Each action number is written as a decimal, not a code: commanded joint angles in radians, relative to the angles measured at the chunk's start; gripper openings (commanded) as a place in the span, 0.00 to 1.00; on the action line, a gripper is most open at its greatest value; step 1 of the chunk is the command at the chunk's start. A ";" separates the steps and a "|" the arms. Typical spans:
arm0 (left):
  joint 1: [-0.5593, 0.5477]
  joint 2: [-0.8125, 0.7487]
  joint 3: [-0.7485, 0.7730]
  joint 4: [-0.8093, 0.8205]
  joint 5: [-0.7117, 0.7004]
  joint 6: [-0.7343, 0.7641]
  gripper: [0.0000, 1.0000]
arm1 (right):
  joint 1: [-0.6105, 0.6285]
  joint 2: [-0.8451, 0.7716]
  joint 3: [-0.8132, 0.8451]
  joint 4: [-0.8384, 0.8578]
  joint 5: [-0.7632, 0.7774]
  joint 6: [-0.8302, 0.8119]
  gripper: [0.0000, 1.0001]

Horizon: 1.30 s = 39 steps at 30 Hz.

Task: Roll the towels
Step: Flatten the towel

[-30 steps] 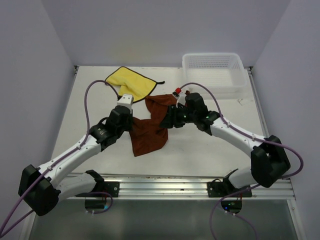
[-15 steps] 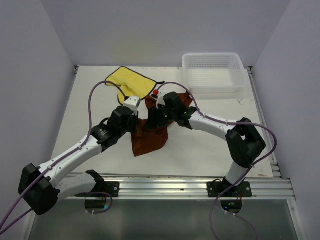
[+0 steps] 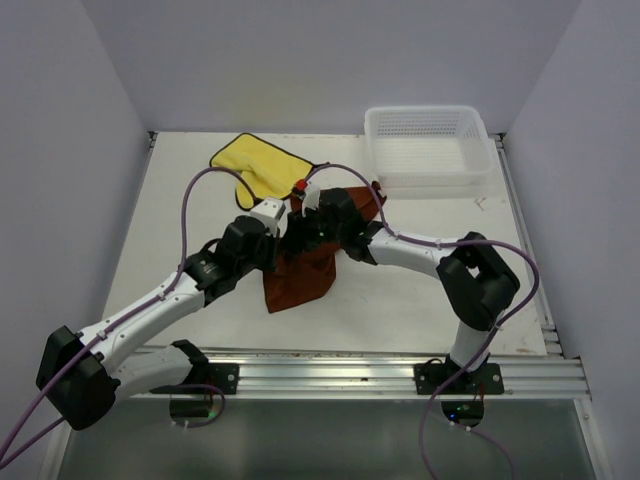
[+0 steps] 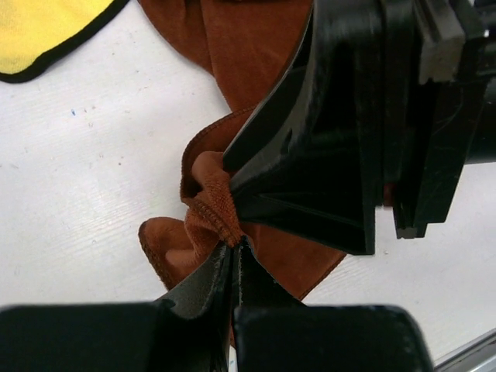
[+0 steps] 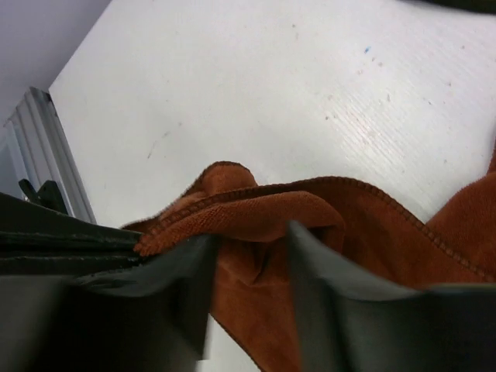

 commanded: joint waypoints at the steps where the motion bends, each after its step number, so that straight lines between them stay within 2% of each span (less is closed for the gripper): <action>1: -0.005 -0.022 0.001 0.054 0.049 0.007 0.00 | -0.001 -0.001 -0.019 0.164 -0.017 -0.030 0.35; 3: -0.005 -0.025 0.003 0.060 0.058 0.005 0.00 | -0.001 0.005 -0.030 0.207 -0.046 -0.028 0.23; 4: -0.005 -0.022 0.006 0.061 0.058 0.005 0.00 | -0.001 0.007 -0.032 0.214 -0.063 -0.027 0.13; 6: -0.005 -0.021 0.008 0.060 0.052 0.005 0.00 | -0.001 0.002 -0.042 0.234 -0.075 -0.022 0.02; 7: -0.005 -0.021 0.008 0.058 0.049 0.005 0.00 | -0.001 -0.001 -0.047 0.234 -0.075 -0.022 0.00; 9: -0.005 -0.017 0.009 0.049 0.027 0.005 0.01 | -0.001 -0.015 -0.061 0.231 -0.068 -0.027 0.00; 11: -0.005 -0.016 0.009 0.037 -0.008 -0.004 0.13 | -0.001 -0.030 -0.073 0.218 -0.033 -0.030 0.00; 13: -0.006 -0.016 0.008 0.029 -0.019 -0.008 0.13 | -0.001 -0.038 -0.084 0.202 -0.002 -0.027 0.00; 18: -0.005 -0.017 -0.012 0.017 -0.036 -0.008 0.24 | -0.006 -0.038 -0.087 0.155 0.069 0.004 0.00; 23: -0.005 -0.017 -0.037 0.014 -0.042 -0.016 0.32 | -0.038 -0.010 -0.053 0.139 0.035 0.070 0.00; 32: -0.006 -0.014 -0.034 0.008 -0.052 -0.005 0.39 | -0.065 0.008 -0.038 0.142 -0.015 0.102 0.00; 39: -0.005 0.027 -0.020 0.006 -0.097 0.004 0.38 | -0.067 0.008 -0.041 0.144 -0.045 0.097 0.00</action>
